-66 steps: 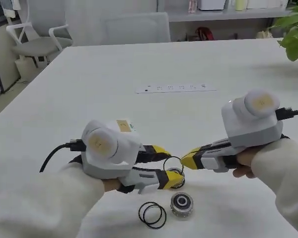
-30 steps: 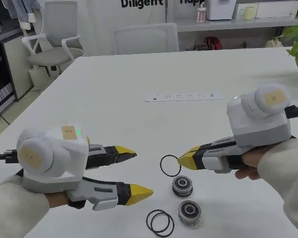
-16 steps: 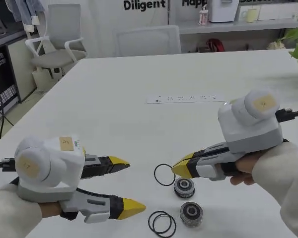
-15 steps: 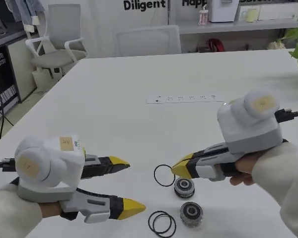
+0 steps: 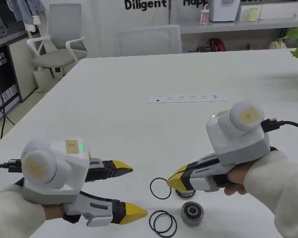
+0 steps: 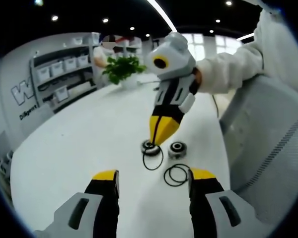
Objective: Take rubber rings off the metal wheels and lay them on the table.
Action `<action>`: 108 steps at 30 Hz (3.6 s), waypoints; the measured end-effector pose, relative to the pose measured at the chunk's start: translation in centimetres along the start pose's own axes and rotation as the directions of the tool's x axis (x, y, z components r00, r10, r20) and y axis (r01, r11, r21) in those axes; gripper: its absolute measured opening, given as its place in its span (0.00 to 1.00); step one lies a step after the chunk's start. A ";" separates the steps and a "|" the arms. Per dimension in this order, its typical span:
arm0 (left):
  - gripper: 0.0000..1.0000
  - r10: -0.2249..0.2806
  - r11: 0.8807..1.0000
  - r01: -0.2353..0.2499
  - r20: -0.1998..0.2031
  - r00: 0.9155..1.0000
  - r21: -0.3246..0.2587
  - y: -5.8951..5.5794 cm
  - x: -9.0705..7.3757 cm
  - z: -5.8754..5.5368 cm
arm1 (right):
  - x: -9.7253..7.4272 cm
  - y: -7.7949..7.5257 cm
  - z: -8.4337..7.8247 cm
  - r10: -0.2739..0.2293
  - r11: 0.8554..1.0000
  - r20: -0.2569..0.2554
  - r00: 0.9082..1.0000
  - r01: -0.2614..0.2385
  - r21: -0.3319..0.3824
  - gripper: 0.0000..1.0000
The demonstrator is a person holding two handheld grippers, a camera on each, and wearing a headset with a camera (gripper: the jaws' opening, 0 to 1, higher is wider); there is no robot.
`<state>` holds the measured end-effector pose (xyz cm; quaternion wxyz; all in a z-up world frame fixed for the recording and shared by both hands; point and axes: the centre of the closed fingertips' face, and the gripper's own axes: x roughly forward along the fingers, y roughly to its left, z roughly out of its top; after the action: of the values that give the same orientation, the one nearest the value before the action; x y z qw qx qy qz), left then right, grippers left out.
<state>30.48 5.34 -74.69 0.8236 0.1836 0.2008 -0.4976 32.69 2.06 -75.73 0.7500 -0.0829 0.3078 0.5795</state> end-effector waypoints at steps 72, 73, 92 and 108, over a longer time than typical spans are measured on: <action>0.57 -0.010 1.000 0.011 -0.046 0.999 0.007 -0.2 0.0 -0.9 | 1.8 -2.0 -2.7 -0.143 0.984 -0.108 0.984 0.129 -0.120 0.07; 0.57 -0.010 1.000 0.011 -0.046 0.999 0.007 -0.3 0.0 -1.0 | 1.8 -2.0 -2.5 -0.139 0.985 -0.102 0.985 0.127 -0.113 0.08; 0.57 -0.010 1.000 0.010 -0.054 0.999 0.004 -0.2 0.0 -1.2 | 0.1 -2.9 -0.9 -0.158 0.986 -0.039 0.987 0.156 -0.052 0.15; 0.56 -0.002 1.000 0.001 -0.056 0.998 -0.011 0.1 0.0 -1.4 | -2.6 -4.9 1.1 -0.209 0.978 0.051 0.977 0.209 0.013 0.20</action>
<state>30.39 6.09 -75.86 0.8182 0.1929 0.2268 -0.4919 37.20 -1.04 -74.54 0.8149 -0.0967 0.2798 0.4983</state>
